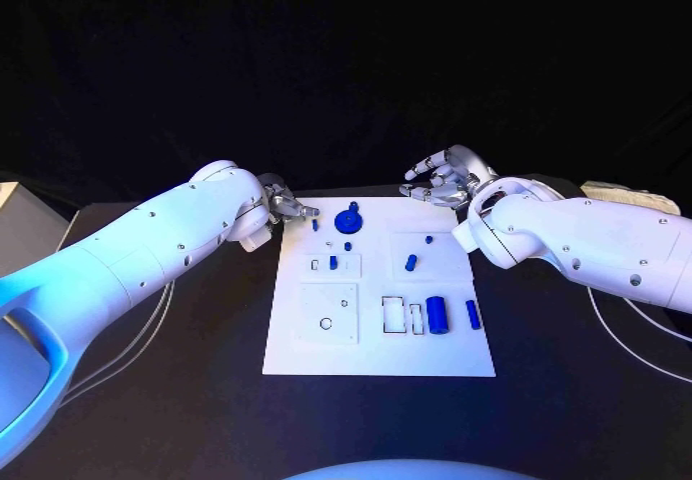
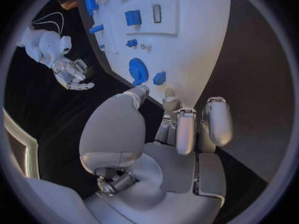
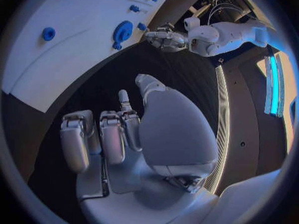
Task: Assemble the parts on the task board
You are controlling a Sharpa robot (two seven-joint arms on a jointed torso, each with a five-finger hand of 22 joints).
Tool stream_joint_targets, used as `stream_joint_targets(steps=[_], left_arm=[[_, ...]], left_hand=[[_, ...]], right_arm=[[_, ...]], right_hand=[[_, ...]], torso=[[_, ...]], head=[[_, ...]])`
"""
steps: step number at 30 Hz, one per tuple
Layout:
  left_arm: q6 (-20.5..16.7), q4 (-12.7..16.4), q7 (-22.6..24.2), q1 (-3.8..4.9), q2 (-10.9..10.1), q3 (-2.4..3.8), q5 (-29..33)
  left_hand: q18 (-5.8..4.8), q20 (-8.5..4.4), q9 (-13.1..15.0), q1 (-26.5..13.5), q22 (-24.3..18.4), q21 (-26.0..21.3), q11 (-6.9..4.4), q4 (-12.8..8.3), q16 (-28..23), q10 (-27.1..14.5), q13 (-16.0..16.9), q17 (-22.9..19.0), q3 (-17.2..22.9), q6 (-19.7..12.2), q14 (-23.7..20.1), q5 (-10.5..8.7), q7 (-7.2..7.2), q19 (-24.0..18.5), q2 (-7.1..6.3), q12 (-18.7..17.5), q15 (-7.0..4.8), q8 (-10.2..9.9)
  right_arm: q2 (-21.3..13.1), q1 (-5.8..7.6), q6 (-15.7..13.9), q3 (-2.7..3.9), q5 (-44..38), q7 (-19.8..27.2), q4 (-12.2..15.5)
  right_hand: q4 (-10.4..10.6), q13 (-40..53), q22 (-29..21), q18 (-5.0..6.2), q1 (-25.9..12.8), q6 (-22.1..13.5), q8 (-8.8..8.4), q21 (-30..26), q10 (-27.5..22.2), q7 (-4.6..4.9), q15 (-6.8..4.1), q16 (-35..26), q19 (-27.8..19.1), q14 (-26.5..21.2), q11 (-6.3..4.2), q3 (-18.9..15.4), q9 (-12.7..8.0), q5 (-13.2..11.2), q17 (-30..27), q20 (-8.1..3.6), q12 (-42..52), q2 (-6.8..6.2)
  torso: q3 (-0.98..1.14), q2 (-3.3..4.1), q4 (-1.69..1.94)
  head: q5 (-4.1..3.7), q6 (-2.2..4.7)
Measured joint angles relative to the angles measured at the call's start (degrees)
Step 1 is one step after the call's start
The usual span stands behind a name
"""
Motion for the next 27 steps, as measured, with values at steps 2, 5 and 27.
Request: stream_joint_targets(steps=[2,5,27], left_arm=[[0.1,-0.1,0.0,0.02,0.0,0.00,0.0],[0.4,-0.1,-0.1,0.03,0.1,-0.01,0.1],[1.8,-0.8,-0.1,0.04,1.3,-0.51,1.3]], left_hand=[[0.00,0.00,0.2,-0.2,0.2,0.3,0.11,0.0,0.0,0.1,0.2,0.0,0.0,0.2,0.0,0.00,-0.08,0.0,0.24,0.2,0.00,0.4],[0.00,-0.21,0.4,-0.2,0.4,0.3,0.02,0.0,0.0,0.4,0.3,0.0,0.0,0.3,0.2,0.00,-0.15,0.2,0.23,0.3,-0.21,0.7],[-0.01,-0.62,1.5,1.1,1.1,0.5,-0.61,0.0,0.4,1.0,0.6,0.0,0.0,0.7,0.0,0.00,-0.56,0.6,1.06,0.6,-0.83,2.3]], right_arm=[[0.0,0.02,0.0,0.01,0.0,0.0,0.0],[0.1,0.02,0.0,0.01,0.0,0.0,-0.1],[0.4,0.03,0.0,0.01,-0.1,0.0,-0.1]], right_hand=[[0.0,0.0,0.0,0.00,0.0,0.0,0.00,0.0,0.0,0.00,0.00,0.0,0.0,0.0,0.00,0.0,0.0,0.0,0.0,0.00,0.0,0.00],[0.0,0.0,0.0,0.00,0.0,0.0,0.00,0.0,0.0,0.00,0.00,0.0,0.0,0.0,0.00,0.0,0.0,0.0,0.0,0.00,0.0,0.00],[0.0,0.0,0.0,0.00,-0.2,0.0,0.00,0.0,0.0,0.00,0.00,0.0,0.0,0.0,0.00,0.0,0.0,0.0,0.0,0.00,0.0,-0.23]], torso=[[-0.01,0.01,0.00],[0.02,0.03,0.00],[0.00,0.14,-0.05]], head=[[0.01,-0.07],[0.01,-0.13],[-0.24,-0.62]])
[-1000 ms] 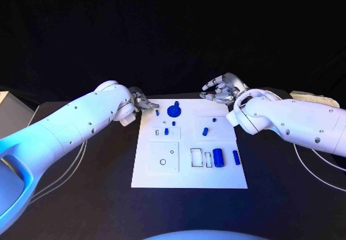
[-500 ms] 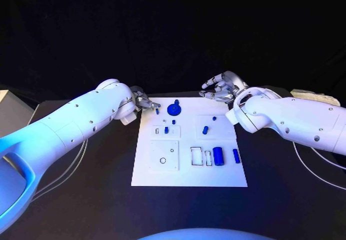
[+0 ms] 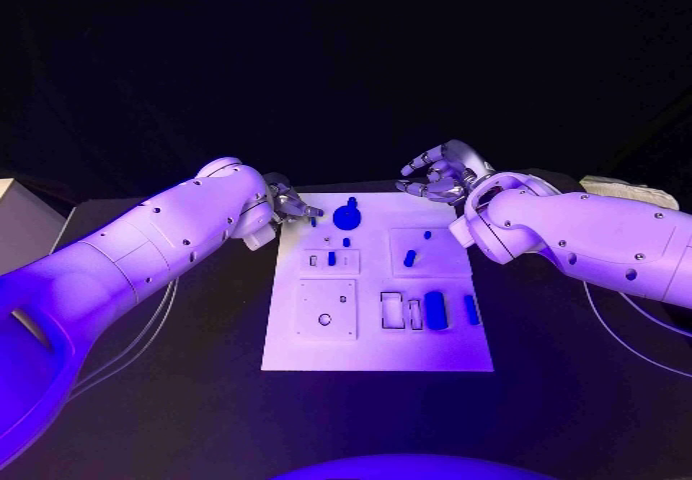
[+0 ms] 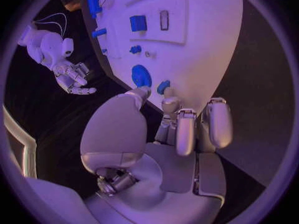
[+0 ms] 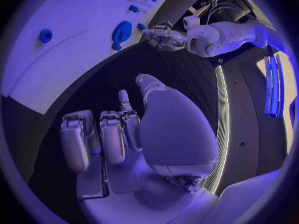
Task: Assemble the parts on the task board
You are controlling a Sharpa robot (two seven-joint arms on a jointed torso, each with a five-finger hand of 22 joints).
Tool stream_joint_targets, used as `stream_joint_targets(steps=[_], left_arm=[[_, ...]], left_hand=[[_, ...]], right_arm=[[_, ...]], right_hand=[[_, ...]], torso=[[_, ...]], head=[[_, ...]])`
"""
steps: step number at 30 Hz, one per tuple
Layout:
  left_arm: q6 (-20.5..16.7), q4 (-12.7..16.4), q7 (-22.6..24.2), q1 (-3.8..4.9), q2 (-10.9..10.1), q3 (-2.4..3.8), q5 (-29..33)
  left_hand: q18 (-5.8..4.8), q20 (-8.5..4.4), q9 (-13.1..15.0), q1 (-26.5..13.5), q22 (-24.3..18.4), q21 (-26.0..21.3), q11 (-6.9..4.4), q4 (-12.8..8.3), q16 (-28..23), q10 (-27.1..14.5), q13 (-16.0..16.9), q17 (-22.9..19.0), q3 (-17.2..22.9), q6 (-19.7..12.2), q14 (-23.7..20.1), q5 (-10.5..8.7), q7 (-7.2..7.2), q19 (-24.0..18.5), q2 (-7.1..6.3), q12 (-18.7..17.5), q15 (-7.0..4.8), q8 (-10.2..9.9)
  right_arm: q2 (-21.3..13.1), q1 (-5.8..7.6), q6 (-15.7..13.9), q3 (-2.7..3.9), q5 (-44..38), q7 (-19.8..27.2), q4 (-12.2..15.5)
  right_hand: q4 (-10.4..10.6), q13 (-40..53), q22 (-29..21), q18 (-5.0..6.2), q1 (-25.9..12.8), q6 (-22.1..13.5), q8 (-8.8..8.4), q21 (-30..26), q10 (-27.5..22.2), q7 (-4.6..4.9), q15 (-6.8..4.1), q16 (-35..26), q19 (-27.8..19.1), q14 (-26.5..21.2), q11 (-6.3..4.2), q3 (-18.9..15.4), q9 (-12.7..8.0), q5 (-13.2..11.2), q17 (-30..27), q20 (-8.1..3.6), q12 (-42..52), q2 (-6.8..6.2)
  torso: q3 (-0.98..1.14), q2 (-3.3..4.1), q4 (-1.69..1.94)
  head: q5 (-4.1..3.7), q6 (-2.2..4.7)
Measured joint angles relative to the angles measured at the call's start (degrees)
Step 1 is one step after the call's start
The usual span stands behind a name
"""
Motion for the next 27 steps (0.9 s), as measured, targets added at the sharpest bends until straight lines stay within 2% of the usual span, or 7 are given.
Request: stream_joint_targets(steps=[4,18,27], left_arm=[[0.1,-0.2,0.0,0.00,0.1,-0.14,0.1],[0.1,-1.0,0.0,0.00,0.3,-0.29,0.2],[0.1,-1.5,0.1,0.03,0.6,-0.32,0.5]], left_hand=[[0.00,0.00,0.1,0.5,0.0,0.2,0.00,-0.2,0.0,0.0,0.0,0.0,0.2,-0.2,0.0,0.00,-0.22,0.0,0.03,0.0,0.00,0.1],[0.00,-0.21,0.4,2.4,0.2,0.2,0.00,-0.3,0.0,0.0,-0.1,0.0,1.7,-0.4,0.2,0.00,-0.44,0.2,1.52,0.0,-0.18,0.7],[0.00,-0.21,0.4,2.7,0.3,0.2,0.01,-0.3,0.0,0.0,-0.3,0.0,2.2,-0.4,0.2,0.00,-0.44,0.2,1.76,0.0,-0.19,0.9]], right_arm=[[0.0,0.00,0.0,0.00,0.0,0.0,0.0],[0.1,0.02,0.0,0.00,0.0,0.0,0.0],[0.1,0.03,0.0,0.01,-0.1,0.0,0.1]], right_hand=[[0.0,0.0,0.0,0.00,0.0,0.0,0.00,0.0,0.0,0.00,0.00,0.0,0.0,0.0,0.00,0.0,0.0,0.0,0.0,0.00,0.0,0.00],[0.0,0.0,0.0,0.00,0.0,0.0,0.00,0.0,0.0,0.00,0.00,0.0,0.0,0.0,0.00,0.0,0.0,0.0,0.0,0.00,0.0,0.00],[0.0,0.0,0.0,0.00,0.0,0.0,0.00,0.0,0.0,0.00,0.00,0.0,0.0,0.0,0.00,0.0,0.0,0.0,0.0,0.00,0.0,0.00]], torso=[[0.00,0.00,0.04],[-0.01,0.00,0.04],[-0.01,0.04,0.01]], head=[[-0.07,-0.09],[-0.27,-0.37],[-0.38,-0.53]])
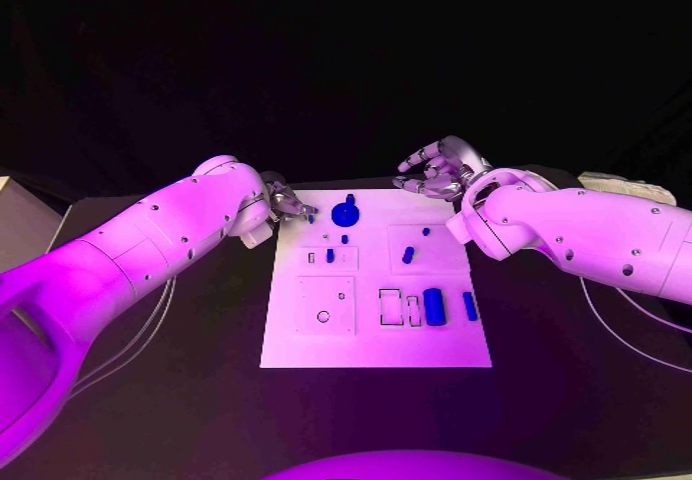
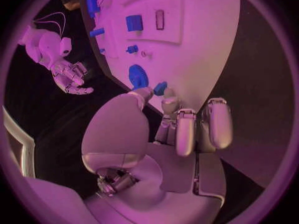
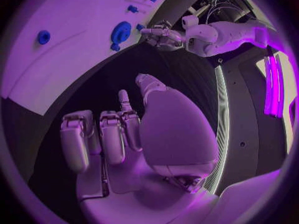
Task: Assemble the parts on the task board
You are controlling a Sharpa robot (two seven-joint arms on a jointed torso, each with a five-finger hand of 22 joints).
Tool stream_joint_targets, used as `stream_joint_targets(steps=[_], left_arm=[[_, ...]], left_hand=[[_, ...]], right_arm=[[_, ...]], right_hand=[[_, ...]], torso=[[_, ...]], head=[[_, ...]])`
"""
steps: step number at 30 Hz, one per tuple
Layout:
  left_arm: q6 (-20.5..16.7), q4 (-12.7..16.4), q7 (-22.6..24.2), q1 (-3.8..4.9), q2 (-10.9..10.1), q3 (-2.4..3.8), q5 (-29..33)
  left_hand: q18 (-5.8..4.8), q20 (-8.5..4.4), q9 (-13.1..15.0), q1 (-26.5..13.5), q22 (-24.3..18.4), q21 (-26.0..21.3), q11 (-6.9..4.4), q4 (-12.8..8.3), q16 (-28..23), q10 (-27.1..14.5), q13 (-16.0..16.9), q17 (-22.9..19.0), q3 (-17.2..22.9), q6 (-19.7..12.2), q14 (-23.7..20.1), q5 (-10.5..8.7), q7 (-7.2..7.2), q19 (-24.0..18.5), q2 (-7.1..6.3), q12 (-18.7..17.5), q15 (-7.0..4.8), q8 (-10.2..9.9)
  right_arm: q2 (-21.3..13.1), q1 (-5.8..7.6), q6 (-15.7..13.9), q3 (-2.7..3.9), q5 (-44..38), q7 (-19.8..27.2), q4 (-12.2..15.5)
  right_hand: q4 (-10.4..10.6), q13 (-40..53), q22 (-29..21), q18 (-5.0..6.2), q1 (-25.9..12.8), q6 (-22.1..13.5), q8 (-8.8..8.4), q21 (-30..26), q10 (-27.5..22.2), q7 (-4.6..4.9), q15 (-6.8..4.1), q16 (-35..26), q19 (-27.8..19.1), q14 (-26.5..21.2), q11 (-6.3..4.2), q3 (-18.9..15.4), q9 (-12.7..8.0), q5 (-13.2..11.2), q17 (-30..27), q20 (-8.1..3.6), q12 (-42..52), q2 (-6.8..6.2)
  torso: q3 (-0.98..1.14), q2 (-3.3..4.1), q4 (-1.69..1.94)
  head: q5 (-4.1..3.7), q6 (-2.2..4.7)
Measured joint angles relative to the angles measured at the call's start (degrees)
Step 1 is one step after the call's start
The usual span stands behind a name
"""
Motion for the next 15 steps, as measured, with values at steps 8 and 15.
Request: stream_joint_targets(steps=[8,15], left_arm=[[0.0,-0.2,0.1,0.01,0.1,-0.04,0.3],[0.0,-0.2,0.3,0.08,0.2,-0.04,0.8]], left_hand=[[0.00,0.00,0.1,0.9,0.0,0.0,0.00,-0.1,0.0,0.0,0.0,0.0,0.8,-0.2,0.0,0.00,-0.21,0.0,0.09,0.0,0.00,0.0],[0.00,0.00,0.2,4.4,0.0,0.0,-0.13,-1.1,0.0,-0.1,-0.6,0.0,6.1,-1.2,-0.2,-0.03,-0.18,0.0,-0.16,0.0,-0.20,0.3]], right_arm=[[0.0,0.00,0.0,0.00,-0.1,0.0,0.1],[0.0,0.01,0.0,0.00,-0.1,0.0,0.1]], right_hand=[[0.0,0.0,0.0,0.00,0.0,0.0,0.00,0.0,0.0,0.00,0.00,0.0,0.0,0.0,0.00,0.0,0.0,0.0,0.0,0.00,0.0,0.00],[0.0,0.0,0.0,0.00,0.0,0.0,0.00,0.0,0.0,0.00,0.00,0.0,0.0,0.0,0.00,0.0,0.0,0.0,0.0,0.00,0.0,0.00]], torso=[[0.02,-0.01,0.03],[0.02,-0.04,0.06]], head=[[-0.08,-0.20],[-0.10,-0.24]])
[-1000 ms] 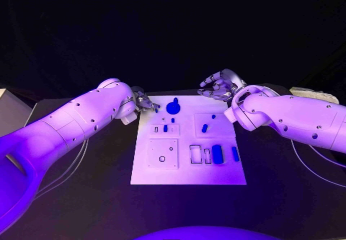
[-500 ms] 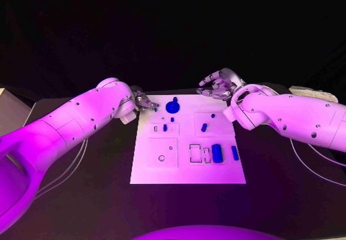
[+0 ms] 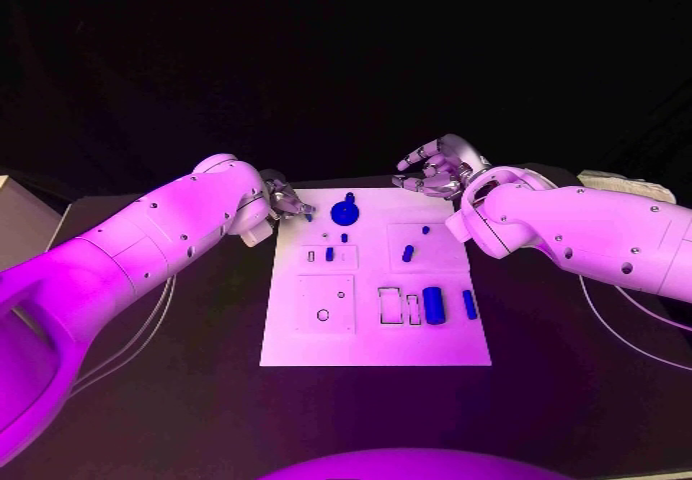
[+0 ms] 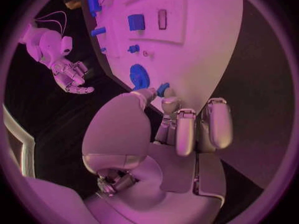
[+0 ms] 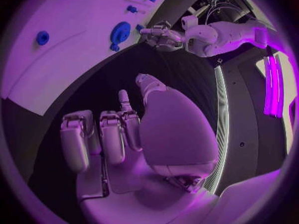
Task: Assemble the parts on the task board
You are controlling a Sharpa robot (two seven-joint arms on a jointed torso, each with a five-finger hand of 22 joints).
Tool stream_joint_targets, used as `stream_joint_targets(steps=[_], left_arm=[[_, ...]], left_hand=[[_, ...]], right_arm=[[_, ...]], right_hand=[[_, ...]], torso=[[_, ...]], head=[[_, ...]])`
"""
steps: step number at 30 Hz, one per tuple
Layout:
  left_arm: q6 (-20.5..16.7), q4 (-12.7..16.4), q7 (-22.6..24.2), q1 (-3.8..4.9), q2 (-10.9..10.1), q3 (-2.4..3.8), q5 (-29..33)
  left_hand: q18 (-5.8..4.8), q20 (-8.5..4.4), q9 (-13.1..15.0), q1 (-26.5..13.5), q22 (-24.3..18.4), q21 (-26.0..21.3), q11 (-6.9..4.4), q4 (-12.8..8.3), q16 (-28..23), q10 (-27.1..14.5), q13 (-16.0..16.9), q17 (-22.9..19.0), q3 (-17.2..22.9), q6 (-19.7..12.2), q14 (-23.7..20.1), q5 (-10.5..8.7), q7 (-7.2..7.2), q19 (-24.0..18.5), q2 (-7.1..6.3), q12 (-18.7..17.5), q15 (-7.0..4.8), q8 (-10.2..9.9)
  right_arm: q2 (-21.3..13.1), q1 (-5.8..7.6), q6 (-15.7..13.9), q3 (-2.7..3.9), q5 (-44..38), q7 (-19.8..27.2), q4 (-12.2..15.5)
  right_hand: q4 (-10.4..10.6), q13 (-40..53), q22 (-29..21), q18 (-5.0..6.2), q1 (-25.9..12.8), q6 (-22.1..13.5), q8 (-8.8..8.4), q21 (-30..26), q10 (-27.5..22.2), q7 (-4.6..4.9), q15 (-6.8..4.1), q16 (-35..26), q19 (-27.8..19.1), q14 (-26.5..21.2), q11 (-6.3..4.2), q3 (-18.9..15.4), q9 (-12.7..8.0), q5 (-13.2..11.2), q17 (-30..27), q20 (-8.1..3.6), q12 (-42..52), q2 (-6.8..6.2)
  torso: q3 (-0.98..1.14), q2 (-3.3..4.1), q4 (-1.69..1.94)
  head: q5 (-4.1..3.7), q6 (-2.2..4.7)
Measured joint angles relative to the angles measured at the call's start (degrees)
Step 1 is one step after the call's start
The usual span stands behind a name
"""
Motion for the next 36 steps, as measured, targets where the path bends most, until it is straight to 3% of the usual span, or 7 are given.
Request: stream_joint_targets(steps=[5,18,21,25,30,31,36], left_arm=[[0.1,-0.1,0.2,0.04,0.0,-0.02,0.4],[0.9,-0.1,0.4,-0.01,-0.1,-0.09,1.3],[1.0,0.0,0.5,-0.05,-0.1,-0.12,1.4],[1.1,0.7,0.5,-0.05,-0.4,-0.13,1.6],[1.1,3.1,0.5,-0.07,-1.8,-0.13,2.4],[1.1,3.7,0.5,-0.06,-2.1,-0.13,2.6],[1.1,7.9,0.3,-0.07,-4.8,-0.11,3.5]], left_hand=[[0.00,0.00,-0.3,1.4,0.0,0.0,-0.08,-2.0,0.0,-0.1,-0.6,0.0,5.7,-0.6,0.0,0.27,-0.01,0.0,-0.83,0.0,0.00,0.4],[0.00,0.00,-0.2,1.3,0.5,0.2,0.15,-0.9,0.3,0.2,-0.6,0.0,7.3,-1.3,0.0,2.07,0.62,0.0,-1.45,0.0,0.00,3.1],[0.00,-0.21,-0.2,-0.4,0.8,0.3,-0.17,-2.2,0.3,0.7,-0.3,0.0,9.3,-1.3,0.0,3.50,0.63,0.2,-1.97,0.0,0.00,3.9],[-0.01,-0.21,-0.2,-1.2,0.8,0.5,-0.27,-2.1,0.5,1.2,-0.1,0.0,9.4,-1.2,0.0,5.17,0.62,0.2,-2.06,0.3,0.00,4.5],[-0.01,-0.42,0.1,-2.6,0.8,0.6,-0.40,-2.4,0.5,1.7,0.2,0.0,9.9,-0.8,0.0,7.61,0.18,0.4,-2.57,0.6,0.01,5.2],[0.00,-0.42,2.1,-2.6,0.8,0.7,-0.53,-2.4,0.5,1.8,0.3,0.0,9.9,-0.8,0.0,8.15,0.18,0.4,-2.58,0.6,0.01,5.2],[0.00,-0.61,2.4,-3.7,0.8,1.0,-0.59,-2.4,0.7,2.3,0.5,0.0,9.9,-0.5,0.1,10.43,-0.14,0.6,-3.01,0.8,-0.38,5.5]], right_arm=[[0.0,0.00,0.0,0.01,0.0,0.0,0.0],[0.0,0.00,0.0,0.01,0.0,0.0,-0.1],[0.1,0.00,0.0,0.01,-0.1,0.0,-0.1],[0.1,0.00,0.0,0.01,-0.1,0.0,-0.1],[0.0,0.00,0.0,0.01,-0.1,0.0,-0.2],[0.0,0.00,0.0,0.01,-0.1,0.0,-0.2],[-0.2,0.00,0.0,-0.01,-0.1,0.0,-0.5]], right_hand=[[0.0,0.0,0.0,0.00,0.0,0.0,0.00,0.0,0.0,0.00,0.00,0.0,0.0,0.0,0.00,0.0,0.0,0.0,0.0,0.00,0.0,0.00],[-0.1,0.0,0.0,0.00,0.0,0.0,0.22,0.0,0.0,0.00,0.00,0.0,0.0,0.0,0.00,0.4,0.1,0.0,0.0,0.00,0.0,0.00],[-0.1,0.0,0.0,0.00,0.0,0.0,0.22,0.0,0.0,0.00,0.00,0.0,0.0,0.0,0.00,0.4,0.1,0.0,0.0,0.00,0.0,0.00],[-0.1,0.0,0.0,0.00,0.0,0.0,0.22,0.0,0.0,0.00,0.00,0.0,0.0,0.0,0.00,0.4,0.1,0.0,0.0,0.00,0.0,0.00],[-0.1,0.0,0.0,0.00,0.0,0.0,0.22,0.0,0.0,0.00,0.00,0.0,0.0,0.0,0.00,0.4,0.1,0.0,0.0,0.00,0.0,0.00],[-0.1,0.0,0.0,0.00,0.0,0.0,0.22,0.0,0.0,0.00,0.00,0.0,0.0,0.0,0.00,0.4,0.1,0.0,0.0,0.00,0.0,0.00],[-0.1,0.0,0.0,0.00,0.0,0.0,0.22,0.0,0.0,0.00,0.00,0.0,0.0,0.0,0.00,0.4,0.1,0.0,0.0,0.00,0.0,0.00]], torso=[[0.00,0.00,0.02],[0.02,-0.01,0.02],[0.02,-0.02,0.01],[0.03,-0.03,0.01],[-0.01,-0.08,0.05],[-0.01,-0.09,0.06],[-0.03,-0.31,0.19]], head=[[-0.04,-0.02],[0.02,-0.06],[0.04,-0.02],[0.06,0.09],[0.08,0.14],[0.09,0.14],[0.12,0.05]])
